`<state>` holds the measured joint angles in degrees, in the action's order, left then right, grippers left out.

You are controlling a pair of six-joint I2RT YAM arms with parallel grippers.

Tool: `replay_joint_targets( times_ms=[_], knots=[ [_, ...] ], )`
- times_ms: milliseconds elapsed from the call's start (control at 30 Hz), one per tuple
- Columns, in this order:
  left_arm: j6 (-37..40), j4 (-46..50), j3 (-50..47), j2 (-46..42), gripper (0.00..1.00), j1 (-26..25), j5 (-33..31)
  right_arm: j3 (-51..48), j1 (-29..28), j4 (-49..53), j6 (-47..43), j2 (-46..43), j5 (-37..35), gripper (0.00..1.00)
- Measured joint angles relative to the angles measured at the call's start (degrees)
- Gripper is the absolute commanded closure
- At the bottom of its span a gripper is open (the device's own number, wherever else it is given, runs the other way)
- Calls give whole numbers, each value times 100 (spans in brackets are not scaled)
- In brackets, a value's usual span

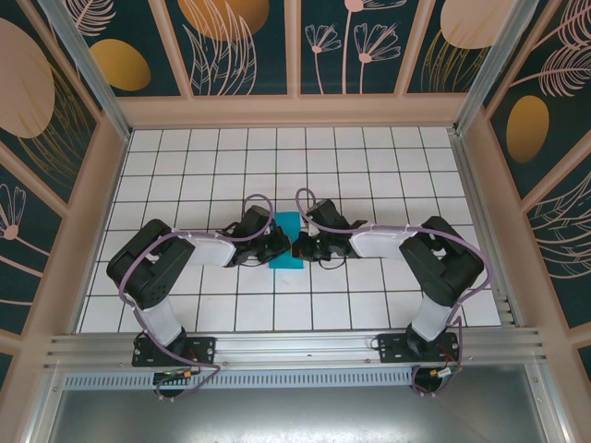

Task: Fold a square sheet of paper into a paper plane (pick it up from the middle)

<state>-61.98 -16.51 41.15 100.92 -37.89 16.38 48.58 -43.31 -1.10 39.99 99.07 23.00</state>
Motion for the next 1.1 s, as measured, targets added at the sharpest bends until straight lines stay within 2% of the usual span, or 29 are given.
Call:
replay_joint_targets(
  times_ms=[767, 1100],
  knots=[
    [-66, -107, -70, -7, 100, 0, -20, -210, -105, -107, 343, 120, -66, 100],
    [-70, -221, -127, -7, 100, 0, -15, -686, -107, -37, 332, -332, -57, 100]
  ],
)
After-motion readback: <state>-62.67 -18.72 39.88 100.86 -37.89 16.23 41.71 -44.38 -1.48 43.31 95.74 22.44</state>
